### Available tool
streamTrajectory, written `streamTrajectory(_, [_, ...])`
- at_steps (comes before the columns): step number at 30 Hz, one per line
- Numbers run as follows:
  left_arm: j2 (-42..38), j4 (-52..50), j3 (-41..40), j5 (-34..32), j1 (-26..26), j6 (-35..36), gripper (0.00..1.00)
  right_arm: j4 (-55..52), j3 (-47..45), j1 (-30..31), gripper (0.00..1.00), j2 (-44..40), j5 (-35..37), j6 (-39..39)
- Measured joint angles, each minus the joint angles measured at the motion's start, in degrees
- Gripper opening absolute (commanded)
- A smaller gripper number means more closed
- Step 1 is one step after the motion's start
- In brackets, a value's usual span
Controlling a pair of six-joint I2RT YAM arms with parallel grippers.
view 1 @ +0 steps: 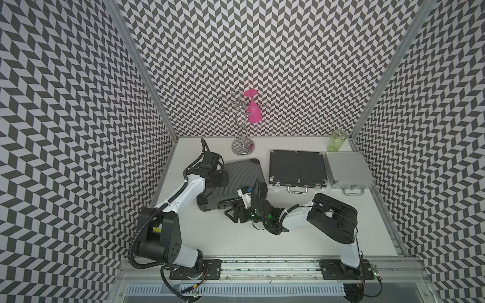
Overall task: Close the poker set cases
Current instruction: Fasten the fastener on the poker set case.
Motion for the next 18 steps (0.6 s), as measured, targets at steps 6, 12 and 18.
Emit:
streamTrajectory(6, [0.2,-0.3,0.3,0.0,0.0,0.0,0.07,-0.6,1.9,-0.3,0.74,0.0,-0.9,0.5])
streamTrajectory(12, [0.2,-0.3,0.3,0.0,0.0,0.0,0.07,0.3,2.3,-0.5,0.74,-0.1,-1.1,1.9])
streamTrajectory(18, [0.2,-0.3,0.3,0.0,0.0,0.0,0.07,-1.4,3.3,-0.4,0.74,-0.1,-0.9,2.5])
